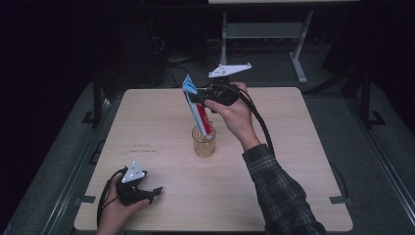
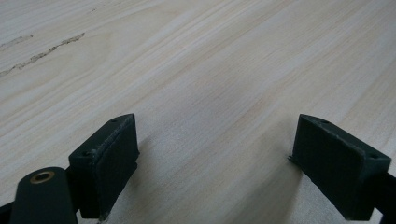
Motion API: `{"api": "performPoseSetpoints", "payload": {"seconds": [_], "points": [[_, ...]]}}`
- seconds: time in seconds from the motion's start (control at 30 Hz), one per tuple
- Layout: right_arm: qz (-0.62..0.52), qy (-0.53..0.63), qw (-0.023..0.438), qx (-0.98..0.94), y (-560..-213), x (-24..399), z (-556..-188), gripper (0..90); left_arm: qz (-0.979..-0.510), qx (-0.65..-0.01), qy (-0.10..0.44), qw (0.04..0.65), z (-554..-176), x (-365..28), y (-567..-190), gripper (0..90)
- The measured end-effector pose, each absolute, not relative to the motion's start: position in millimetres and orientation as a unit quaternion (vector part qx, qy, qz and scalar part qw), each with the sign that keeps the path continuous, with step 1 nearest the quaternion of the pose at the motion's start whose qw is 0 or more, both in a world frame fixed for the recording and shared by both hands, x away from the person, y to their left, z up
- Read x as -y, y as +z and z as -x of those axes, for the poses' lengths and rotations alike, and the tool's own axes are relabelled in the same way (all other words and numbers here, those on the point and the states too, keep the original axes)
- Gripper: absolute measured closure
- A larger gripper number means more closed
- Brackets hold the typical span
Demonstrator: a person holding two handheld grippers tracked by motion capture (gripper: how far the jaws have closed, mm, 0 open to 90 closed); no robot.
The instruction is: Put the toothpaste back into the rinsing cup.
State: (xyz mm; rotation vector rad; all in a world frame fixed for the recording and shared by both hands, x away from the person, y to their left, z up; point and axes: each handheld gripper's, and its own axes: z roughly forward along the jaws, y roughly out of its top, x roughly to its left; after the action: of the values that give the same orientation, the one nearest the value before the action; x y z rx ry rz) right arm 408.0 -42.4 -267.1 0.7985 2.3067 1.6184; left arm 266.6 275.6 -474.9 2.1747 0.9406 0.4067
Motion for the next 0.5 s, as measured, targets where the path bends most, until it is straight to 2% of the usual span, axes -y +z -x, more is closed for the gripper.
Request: {"api": "performPoseSetpoints", "payload": {"seconds": [0.5], "points": [[-0.268, 0.552, 0.115, -0.782, -275.7, 35.2, -423.5, 74.3, -0.844, -0.363, 0.159, 0.361, -266.5, -275.6, -475.0, 13.0]]}}
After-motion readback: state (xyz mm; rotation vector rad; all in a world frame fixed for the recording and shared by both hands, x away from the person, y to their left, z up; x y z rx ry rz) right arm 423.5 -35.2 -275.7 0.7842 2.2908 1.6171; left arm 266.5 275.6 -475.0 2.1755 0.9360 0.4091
